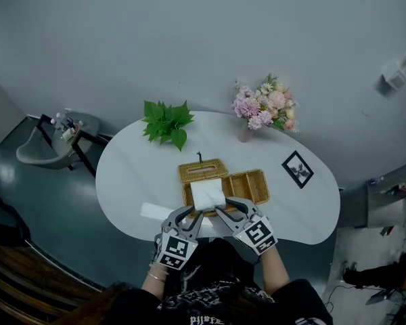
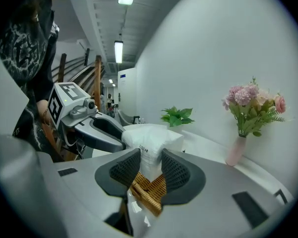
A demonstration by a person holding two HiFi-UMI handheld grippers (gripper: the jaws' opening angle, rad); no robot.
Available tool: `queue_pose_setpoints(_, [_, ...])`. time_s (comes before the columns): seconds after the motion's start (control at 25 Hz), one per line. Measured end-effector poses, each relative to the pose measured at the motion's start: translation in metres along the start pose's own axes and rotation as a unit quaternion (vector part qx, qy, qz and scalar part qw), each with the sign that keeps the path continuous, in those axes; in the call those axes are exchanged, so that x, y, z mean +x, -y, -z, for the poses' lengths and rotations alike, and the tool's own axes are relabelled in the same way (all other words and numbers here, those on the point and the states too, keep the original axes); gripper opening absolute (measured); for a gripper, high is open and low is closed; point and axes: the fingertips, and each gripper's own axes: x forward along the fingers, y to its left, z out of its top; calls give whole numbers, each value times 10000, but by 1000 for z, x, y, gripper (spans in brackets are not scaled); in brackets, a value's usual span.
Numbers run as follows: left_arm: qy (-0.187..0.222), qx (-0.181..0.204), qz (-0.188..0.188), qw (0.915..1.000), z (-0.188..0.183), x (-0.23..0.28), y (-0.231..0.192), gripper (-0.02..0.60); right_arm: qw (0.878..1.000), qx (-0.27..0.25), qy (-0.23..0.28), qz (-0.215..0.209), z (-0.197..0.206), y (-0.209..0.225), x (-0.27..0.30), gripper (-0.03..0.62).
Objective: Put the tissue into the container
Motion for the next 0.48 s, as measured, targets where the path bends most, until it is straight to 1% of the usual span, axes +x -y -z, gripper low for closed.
queue_pose_setpoints(0.12, [-194, -82, -122, 9997, 8, 8, 7, 114, 9999, -70, -115, -62, 7, 5, -1, 153])
queue_pose_setpoints(0.36, [-527, -184, -349, 9978, 14, 17, 8, 112, 9994, -34, -275, -209, 19, 9, 1, 152])
queue_pose_setpoints(0.48, [-629, -247, -470, 9966, 16, 22, 8, 110, 9988, 14, -372, -306, 25, 12, 2, 149])
